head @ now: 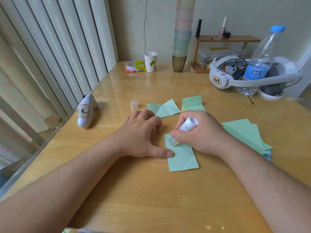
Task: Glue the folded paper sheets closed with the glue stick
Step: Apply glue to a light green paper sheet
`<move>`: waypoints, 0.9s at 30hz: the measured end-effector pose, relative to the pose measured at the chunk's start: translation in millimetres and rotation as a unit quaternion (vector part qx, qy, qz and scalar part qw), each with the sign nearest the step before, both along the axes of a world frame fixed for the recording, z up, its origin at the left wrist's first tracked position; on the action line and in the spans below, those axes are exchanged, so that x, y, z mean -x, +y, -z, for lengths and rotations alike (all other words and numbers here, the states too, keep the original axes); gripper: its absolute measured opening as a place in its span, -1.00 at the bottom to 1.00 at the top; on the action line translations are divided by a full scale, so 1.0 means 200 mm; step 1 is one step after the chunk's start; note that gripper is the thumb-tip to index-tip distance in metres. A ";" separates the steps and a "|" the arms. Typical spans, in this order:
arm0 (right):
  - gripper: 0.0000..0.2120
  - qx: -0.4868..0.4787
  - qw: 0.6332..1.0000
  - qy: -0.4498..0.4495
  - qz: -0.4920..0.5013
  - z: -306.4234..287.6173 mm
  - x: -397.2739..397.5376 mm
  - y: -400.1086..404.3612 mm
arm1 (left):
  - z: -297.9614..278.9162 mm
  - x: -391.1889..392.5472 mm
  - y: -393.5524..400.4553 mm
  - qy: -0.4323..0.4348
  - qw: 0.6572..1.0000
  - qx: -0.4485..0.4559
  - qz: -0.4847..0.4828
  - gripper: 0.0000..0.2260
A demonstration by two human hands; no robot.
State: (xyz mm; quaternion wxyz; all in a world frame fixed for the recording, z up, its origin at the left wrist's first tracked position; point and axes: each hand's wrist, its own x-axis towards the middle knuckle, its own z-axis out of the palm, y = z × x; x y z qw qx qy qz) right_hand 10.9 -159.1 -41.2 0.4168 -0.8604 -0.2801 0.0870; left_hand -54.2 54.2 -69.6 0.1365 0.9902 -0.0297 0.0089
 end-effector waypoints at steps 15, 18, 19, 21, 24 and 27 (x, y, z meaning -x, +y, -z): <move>-0.85 0.022 1.000 -0.002 0.005 -0.01 -0.08 -0.14 | 0.00 0.01 0.00 -0.001 1.000 0.003 0.005 -0.28; -0.84 -0.048 0.998 0.025 0.026 0.00 -0.09 -0.13 | -0.01 0.02 -0.01 -0.009 1.000 0.013 0.008 -0.28; -0.83 -0.091 0.994 0.039 0.039 -0.01 -0.09 -0.13 | -0.01 0.03 -0.01 -0.008 1.000 0.016 0.009 -0.28; -0.83 -0.162 0.983 0.069 0.057 -0.02 -0.09 -0.12 | -0.03 0.03 -0.03 0.002 1.000 0.020 0.006 -0.31; -0.87 -0.179 0.980 0.084 0.036 -0.02 -0.07 -0.10 | -0.04 0.04 -0.05 0.016 0.999 0.031 -0.003 -0.37; -0.84 -0.117 0.992 0.055 -0.007 -0.03 -0.04 -0.07 | -0.03 0.04 -0.05 0.015 0.999 0.036 -0.001 -0.38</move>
